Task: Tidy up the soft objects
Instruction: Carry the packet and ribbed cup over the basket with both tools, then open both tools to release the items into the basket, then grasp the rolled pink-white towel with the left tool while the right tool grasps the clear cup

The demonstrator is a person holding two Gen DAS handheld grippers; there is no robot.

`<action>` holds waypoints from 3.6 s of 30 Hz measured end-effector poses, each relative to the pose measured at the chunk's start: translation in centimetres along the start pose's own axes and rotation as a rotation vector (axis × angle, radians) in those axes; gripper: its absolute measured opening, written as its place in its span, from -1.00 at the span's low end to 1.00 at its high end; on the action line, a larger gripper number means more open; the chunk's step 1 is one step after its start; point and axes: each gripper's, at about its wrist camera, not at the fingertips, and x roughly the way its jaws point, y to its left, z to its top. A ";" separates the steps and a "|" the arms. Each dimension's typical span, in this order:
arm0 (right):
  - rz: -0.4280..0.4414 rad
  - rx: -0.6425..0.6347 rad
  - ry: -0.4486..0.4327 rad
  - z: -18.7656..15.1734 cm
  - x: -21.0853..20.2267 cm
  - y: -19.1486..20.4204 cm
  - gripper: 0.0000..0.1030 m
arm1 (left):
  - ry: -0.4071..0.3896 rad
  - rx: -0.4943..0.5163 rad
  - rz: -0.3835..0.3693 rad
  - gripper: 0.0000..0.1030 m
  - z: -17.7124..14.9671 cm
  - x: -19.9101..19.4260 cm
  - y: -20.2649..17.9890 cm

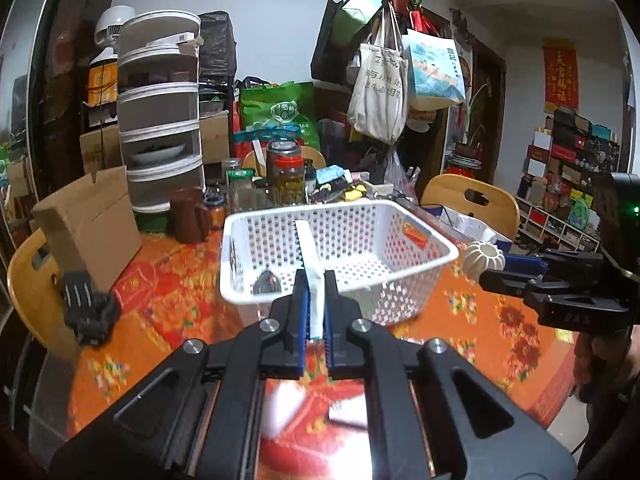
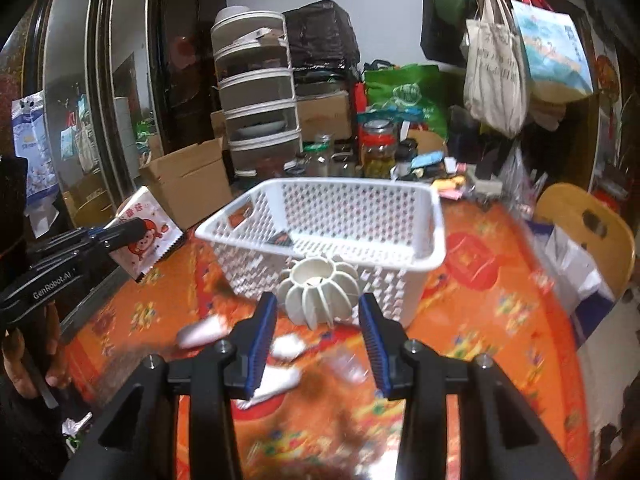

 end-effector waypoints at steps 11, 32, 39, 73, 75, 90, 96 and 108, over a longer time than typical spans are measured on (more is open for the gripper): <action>-0.025 -0.016 0.080 6.4 4.8 -1.6 -0.19 | 0.125 -0.032 -0.024 -0.89 6.4 8.3 1.1; -0.118 -0.053 0.432 6.5 20.1 -4.2 -0.19 | 0.481 -0.113 0.040 -0.89 4.0 24.9 1.9; -0.154 -0.069 0.455 6.8 20.8 -4.0 -0.19 | 0.510 -0.123 0.029 -0.89 2.9 26.2 1.8; -0.005 -0.016 0.150 4.7 7.3 -3.6 1.00 | 0.230 0.026 0.040 0.99 3.3 6.1 0.1; -0.008 -0.014 0.128 3.7 5.9 -3.2 1.00 | 0.220 0.034 0.066 0.99 2.1 4.4 0.0; 0.028 0.063 0.158 -8.3 3.7 -2.7 1.00 | 0.283 -0.125 0.086 0.99 -9.8 0.6 4.6; 0.036 0.101 0.193 -10.3 4.9 -3.2 1.00 | 0.344 -0.144 0.095 0.99 -12.8 3.7 5.5; 0.025 0.067 0.300 -10.4 8.8 -3.0 1.00 | 0.422 -0.161 0.083 0.99 -14.2 8.7 6.5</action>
